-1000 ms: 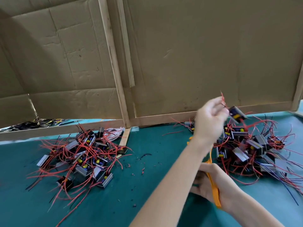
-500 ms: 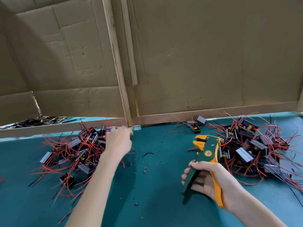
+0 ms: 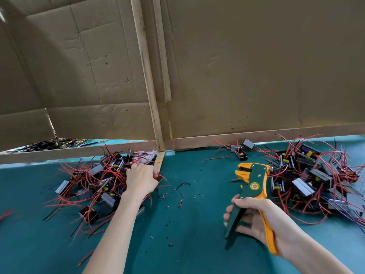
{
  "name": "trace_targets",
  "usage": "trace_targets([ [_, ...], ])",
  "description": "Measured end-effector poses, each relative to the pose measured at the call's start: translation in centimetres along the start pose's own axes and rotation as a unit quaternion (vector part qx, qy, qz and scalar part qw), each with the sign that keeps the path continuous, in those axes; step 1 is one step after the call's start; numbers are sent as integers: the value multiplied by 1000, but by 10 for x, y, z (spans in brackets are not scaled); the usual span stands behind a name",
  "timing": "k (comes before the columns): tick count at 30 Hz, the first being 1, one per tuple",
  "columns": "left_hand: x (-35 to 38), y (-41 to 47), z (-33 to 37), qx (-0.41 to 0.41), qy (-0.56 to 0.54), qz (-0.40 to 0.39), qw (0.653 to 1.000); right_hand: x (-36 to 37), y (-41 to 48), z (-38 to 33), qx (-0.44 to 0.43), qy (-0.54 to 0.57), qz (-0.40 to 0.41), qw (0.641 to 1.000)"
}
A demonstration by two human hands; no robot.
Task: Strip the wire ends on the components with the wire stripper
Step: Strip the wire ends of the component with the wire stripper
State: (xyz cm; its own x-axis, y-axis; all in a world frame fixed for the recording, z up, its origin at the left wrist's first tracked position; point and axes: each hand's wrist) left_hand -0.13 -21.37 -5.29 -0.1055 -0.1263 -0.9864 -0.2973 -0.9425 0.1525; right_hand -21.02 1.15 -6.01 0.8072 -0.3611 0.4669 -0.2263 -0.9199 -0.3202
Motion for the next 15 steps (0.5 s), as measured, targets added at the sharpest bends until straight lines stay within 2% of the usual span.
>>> trace_targets([
  [3,-2,-2,9,14,-26,-2,1000,0,1,0,2,0,-4,1000],
  [6,-12,-5,23,37,-146,-7,989,0,0,0,4,3,-9,1000],
  [9,-26,-11,37,113,-242,-23,963,0,-1,-1,2,8,-15,1000],
  [12,-35,-20,48,217,-306,-109,921,0,-1,-2,-4,7,-12,1000],
  [15,-31,-30,59,265,-278,-230,894,1,-1,-3,-14,-4,1,1000],
])
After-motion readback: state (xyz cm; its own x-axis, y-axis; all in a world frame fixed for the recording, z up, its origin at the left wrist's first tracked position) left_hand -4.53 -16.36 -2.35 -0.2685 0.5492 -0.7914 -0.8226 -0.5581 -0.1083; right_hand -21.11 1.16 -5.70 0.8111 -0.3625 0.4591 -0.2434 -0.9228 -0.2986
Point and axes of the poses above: each hand's wrist, its own y-axis towards the middle knuckle, its own x-axis out of the palm, z = x × y, and after that the axes turned 1 degree about -x, right-handed
